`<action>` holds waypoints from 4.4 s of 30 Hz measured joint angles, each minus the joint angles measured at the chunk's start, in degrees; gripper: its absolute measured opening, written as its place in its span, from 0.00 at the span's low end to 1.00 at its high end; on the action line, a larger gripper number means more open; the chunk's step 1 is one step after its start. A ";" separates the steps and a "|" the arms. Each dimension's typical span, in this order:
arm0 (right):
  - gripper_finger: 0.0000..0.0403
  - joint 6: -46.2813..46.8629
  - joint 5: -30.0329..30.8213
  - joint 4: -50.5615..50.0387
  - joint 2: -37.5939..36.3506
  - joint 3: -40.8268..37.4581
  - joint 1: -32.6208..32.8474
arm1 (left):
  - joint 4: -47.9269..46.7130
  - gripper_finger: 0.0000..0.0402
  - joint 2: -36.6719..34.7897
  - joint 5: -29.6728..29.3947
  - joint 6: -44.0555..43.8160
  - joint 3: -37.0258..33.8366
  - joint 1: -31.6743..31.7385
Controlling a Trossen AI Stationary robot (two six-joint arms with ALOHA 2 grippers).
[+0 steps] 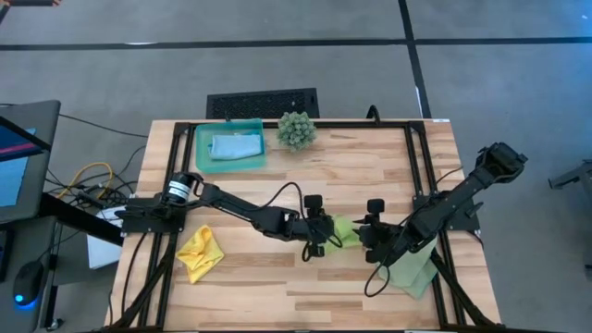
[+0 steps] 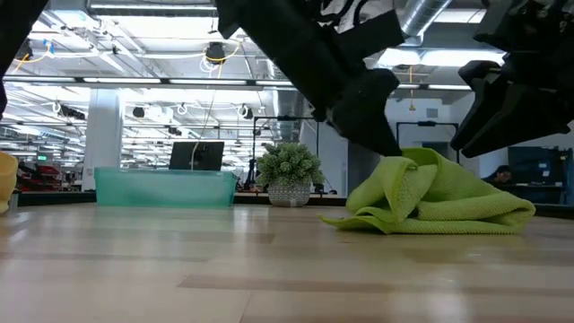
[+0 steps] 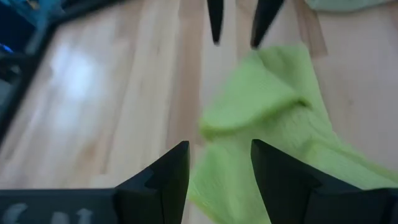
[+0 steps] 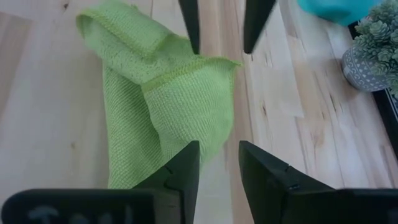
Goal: Fold microfiber towels
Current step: Fold the light green microfiber cloth
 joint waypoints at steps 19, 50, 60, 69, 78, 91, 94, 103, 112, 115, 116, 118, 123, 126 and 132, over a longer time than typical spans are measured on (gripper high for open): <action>0.33 -1.49 -0.02 2.33 -0.02 0.02 0.00 | 7.17 0.39 5.88 1.27 24.41 0.20 -0.04; 0.29 6.56 6.46 -7.63 -8.04 3.10 10.26 | -55.06 0.00 5.09 -25.49 -3.30 49.83 -2.80; 0.29 1.82 -6.09 -1.32 4.19 3.10 3.89 | -82.96 0.00 5.26 -25.03 -34.75 35.45 -2.03; 0.29 -16.17 -14.19 8.89 14.55 3.08 -4.07 | -82.65 0.00 5.29 -26.12 -44.35 21.64 -2.14; 0.29 -23.98 -4.81 14.87 21.00 3.17 -6.27 | -82.34 0.00 5.29 -26.34 -45.60 18.07 -1.92; 0.02 -27.59 -24.48 21.62 14.41 2.97 -4.55 | -81.46 0.00 5.25 -18.20 -36.70 22.53 -8.88; 0.05 -27.23 -25.27 26.97 7.67 1.00 -4.88 | -82.37 0.00 5.22 -21.63 -36.99 22.74 -10.74; 0.03 5.72 -22.20 20.19 -10.35 -15.28 -23.46 | -79.43 0.00 5.14 -23.93 -39.98 18.30 -6.66; 0.12 4.34 -23.25 19.80 -13.65 -21.44 -32.09 | -68.52 0.00 5.22 -20.02 -32.50 11.80 -2.71; 0.19 0.55 -25.16 19.82 -14.85 -20.16 -31.69 | -68.71 0.00 5.25 -19.71 -32.16 11.38 -2.85; 0.20 0.04 -25.90 19.86 -15.70 -19.64 -31.08 | -69.04 0.00 5.25 -19.94 -32.12 11.66 -3.27; 0.23 -1.35 -28.57 20.33 -17.37 -18.74 -29.35 | -69.78 0.00 5.25 -19.96 -31.00 13.01 -4.70; 0.23 -6.42 -41.60 27.81 -22.31 -18.40 -21.94 | -70.89 0.00 4.81 -22.71 -27.85 18.14 -9.66; 0.19 -6.97 -40.62 34.11 -25.34 -18.36 -17.35 | -72.88 0.00 2.78 -31.05 -31.49 21.03 -13.03; 0.12 -5.07 -22.41 34.08 -31.19 -18.23 -13.62 | -81.96 0.00 -3.63 -41.19 -54.21 21.59 -16.30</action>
